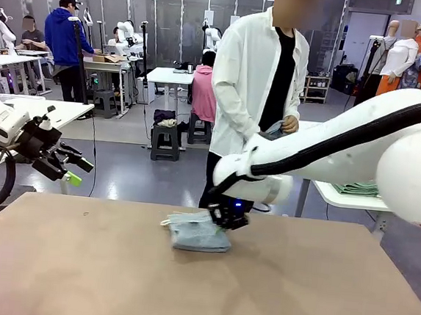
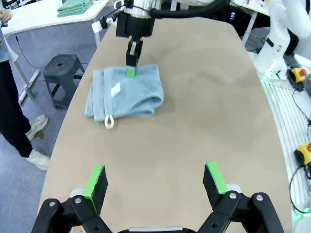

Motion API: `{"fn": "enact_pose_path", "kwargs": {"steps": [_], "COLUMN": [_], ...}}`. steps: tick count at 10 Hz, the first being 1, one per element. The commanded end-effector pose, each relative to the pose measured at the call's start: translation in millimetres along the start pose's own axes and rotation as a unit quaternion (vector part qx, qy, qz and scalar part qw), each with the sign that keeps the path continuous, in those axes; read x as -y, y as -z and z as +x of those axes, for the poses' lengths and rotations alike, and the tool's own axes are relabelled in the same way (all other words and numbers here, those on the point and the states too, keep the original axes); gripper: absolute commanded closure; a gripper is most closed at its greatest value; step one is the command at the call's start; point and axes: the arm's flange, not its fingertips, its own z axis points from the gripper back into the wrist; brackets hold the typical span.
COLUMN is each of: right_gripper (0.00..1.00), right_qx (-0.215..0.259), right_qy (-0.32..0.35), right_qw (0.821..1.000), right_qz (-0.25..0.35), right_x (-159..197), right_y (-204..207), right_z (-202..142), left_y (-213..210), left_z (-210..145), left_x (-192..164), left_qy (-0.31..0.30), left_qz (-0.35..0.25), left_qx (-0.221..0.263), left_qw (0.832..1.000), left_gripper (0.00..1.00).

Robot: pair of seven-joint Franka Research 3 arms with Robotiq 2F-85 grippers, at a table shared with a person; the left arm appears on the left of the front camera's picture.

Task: Fold the towels and place them in the basket.
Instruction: Place the folded Towel with hook on the right side of the table.

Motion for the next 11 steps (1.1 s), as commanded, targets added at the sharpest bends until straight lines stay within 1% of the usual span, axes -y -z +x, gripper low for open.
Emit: {"fn": "enact_pose_path", "kwargs": {"steps": [1,3,4,6,7,8,9,10,11], "right_gripper": [0.94,0.94,0.94,0.94,0.94,0.94,0.94,0.94,0.94], "right_qx": [0.016,0.035,0.034,0.033,0.032,0.022,0.021,0.020,0.018], "right_qy": [0.007,0.052,0.056,0.039,0.029,0.011,0.010,0.022,0.020], "right_qw": [1.000,0.997,0.997,0.998,0.998,0.999,0.999,0.999,0.999], "right_qz": [-0.018,-0.033,-0.039,-0.038,-0.035,-0.029,-0.031,-0.039,-0.038], "right_x": [78.8,163.4,210.2,279.3,305.0,324.9,340.7,350.7,357.2], "right_y": [-28.9,-54.9,-74.5,-109.2,-122.2,-130.7,-136.3,-136.3,-133.5], "right_z": [1.9,21.2,26.8,34.3,36.8,37.1,36.4,37.3,38.5], "left_y": [0.3,0.3,0.3,0.3,0.3,0.3,0.3,0.3,0.3], "left_z": [0.9,0.9,0.9,0.9,0.9,0.9,0.9,0.9,0.9], "left_x": [-0.1,-0.1,-0.1,-0.1,-0.1,-0.1,-0.1,-0.1,-0.1], "left_qy": [0.002,0.002,0.002,0.002,0.002,0.002,0.002,0.002,0.002], "left_qz": [0.000,0.000,0.000,0.000,0.000,0.000,0.000,0.000,0.000], "left_qx": [0.000,0.000,0.000,0.000,0.000,0.000,0.000,0.000,0.000], "left_qw": [1.000,1.000,1.000,1.000,1.000,1.000,1.000,1.000,1.000], "left_gripper": [0.00,0.00,0.00,0.00,0.00,0.00,0.00,0.00,0.00]}}
